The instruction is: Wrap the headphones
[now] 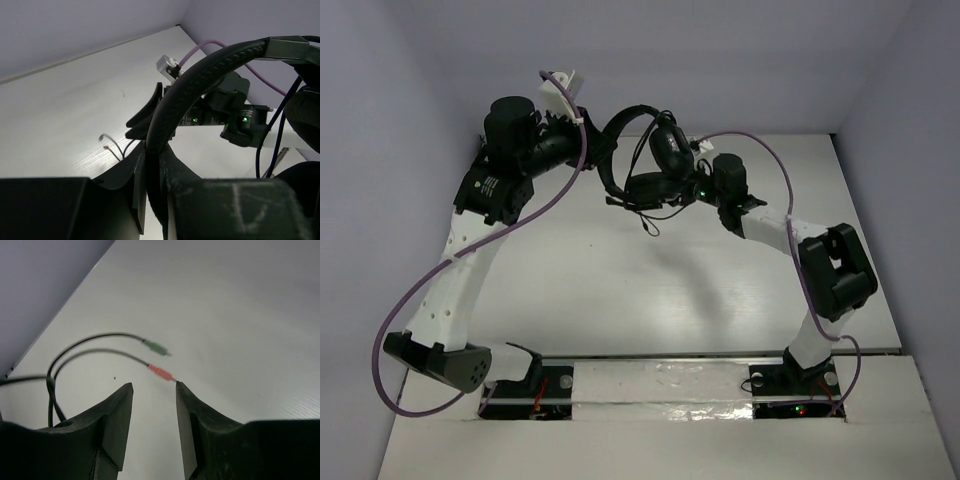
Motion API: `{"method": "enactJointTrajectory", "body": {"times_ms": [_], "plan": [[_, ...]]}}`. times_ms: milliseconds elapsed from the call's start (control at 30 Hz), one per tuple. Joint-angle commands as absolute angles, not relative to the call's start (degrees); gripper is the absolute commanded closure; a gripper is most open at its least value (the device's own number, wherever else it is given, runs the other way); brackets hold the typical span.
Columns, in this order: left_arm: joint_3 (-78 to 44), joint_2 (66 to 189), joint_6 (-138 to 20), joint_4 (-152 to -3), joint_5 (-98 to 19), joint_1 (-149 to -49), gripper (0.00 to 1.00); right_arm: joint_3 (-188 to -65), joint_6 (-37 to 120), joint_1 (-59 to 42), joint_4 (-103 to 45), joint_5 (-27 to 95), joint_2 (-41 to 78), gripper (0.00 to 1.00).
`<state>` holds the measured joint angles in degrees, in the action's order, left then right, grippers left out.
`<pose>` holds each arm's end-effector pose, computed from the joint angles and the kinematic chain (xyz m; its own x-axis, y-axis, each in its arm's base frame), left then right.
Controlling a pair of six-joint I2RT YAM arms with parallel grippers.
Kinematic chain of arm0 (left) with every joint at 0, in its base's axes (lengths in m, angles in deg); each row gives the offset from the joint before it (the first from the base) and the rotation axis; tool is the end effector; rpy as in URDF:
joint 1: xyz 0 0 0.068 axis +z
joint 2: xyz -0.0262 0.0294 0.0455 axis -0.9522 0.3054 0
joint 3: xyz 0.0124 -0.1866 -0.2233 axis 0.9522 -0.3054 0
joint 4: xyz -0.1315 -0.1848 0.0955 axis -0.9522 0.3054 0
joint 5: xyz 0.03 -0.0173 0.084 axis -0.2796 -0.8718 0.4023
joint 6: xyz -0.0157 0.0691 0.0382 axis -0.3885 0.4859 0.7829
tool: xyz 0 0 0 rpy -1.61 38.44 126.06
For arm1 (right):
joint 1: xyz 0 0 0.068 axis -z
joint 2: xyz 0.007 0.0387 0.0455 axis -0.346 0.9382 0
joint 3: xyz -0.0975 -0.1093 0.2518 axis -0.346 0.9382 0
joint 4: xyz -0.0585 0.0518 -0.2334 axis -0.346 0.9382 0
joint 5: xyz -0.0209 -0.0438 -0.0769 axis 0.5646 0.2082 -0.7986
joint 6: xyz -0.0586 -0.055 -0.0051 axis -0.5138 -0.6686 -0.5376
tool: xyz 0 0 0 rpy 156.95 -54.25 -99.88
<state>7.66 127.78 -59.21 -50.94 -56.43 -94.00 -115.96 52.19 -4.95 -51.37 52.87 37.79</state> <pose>0.2470 -0.1306 0.5198 -0.1920 -0.1179 -0.9743 0.7066 0.6723 -0.2206 0.3722 0.2090 0.2759 -0.4352 0.0975 -0.8950 -0.6693 0.6299 0.3941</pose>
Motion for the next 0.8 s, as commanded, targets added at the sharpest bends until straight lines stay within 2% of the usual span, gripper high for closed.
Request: {"method": "enactJointTrajectory", "body": {"times_ms": [0, 133, 200, 267, 300, 333, 367, 467, 500, 567, 600, 633, 667, 733, 767], "plan": [[10.2, 127.0, -62.3, -52.3, -60.2, -93.2, 1.0, -119.5, 55.4, -4.7, -60.4, 57.5, 38.4, 0.54], [10.6, 127.7, -62.4, -51.3, -58.7, -92.4, 1.0, -115.8, 58.0, -4.7, -63.4, 60.2, 36.2, 0.53], [10.3, 127.9, -63.1, -51.7, -58.8, -90.9, 1.0, -112.9, 59.4, -4.7, -62.3, 56.6, 31.3, 0.54], [10.2, 128.0, -64.6, -53.0, -60.4, -89.5, 1.0, -107.4, 61.1, -4.7, -61.5, 52.1, 27.7, 0.64], [10.2, 128.0, -65.3, -53.6, -61.0, -88.4, 1.0, -106.0, 62.6, -4.7, -60.2, 45.8, 24.4, 0.76], [10.3, 128.1, -65.7, -54.6, -62.3, -88.4, 1.0, -103.7, 63.2, -4.7, -59.3, 44.6, 23.1, 0.9], [10.4, 128.2, -66.5, -55.0, -62.8, -87.9, 1.0, -103.0, 63.3, -4.7, -58.9, 45.0, 22.0, 0.98], [10.8, 128.2, -67.1, -56.1, -63.4, -87.9, 1.0, -102.1, 64.1, -4.7, -55.4, 49.3, 19.4, 1.0], [10.8, 128.2, -67.2, -56.3, -63.2, -87.9, 1.0, -101.4, 66.0, -4.7, -55.7, 50.5, 18.0, 0.99], [10.8, 128.0, -67.4, -56.3, -62.9, -87.9, 1.0, -100.7, 67.1, -4.7, -53.1, 49.0, 16.1, 0.89], [10.8, 127.9, -67.7, -56.4, -62.9, -87.9, 1.0, -100.5, 67.1, -4.7, -51.6, 43.6, 14.8, 0.85], [10.5, 127.8, -68.1, -57.0, -62.6, -87.9, 1.0, -100.5, 67.1, -4.7, -50.1, 40.5, 11.4, 0.71], [10.1, 127.2, -68.4, -57.3, -62.3, -87.9, 1.0, -100.5, 66.5, -4.7, -47.3, 37.7, 9.7, 0.62], [9.7, 126.6, -68.9, -57.8, -60.9, -87.9, 1.0, -101.9, 65.7, -4.7, -44.1, 33.1, 6.6, 0.48], [9.6, 126.4, -69.0, -57.9, -60.8, -87.9, 1.0, -102.1, 65.7, -4.7, -42.6, 32.8, 3.9, 0.44]]}}
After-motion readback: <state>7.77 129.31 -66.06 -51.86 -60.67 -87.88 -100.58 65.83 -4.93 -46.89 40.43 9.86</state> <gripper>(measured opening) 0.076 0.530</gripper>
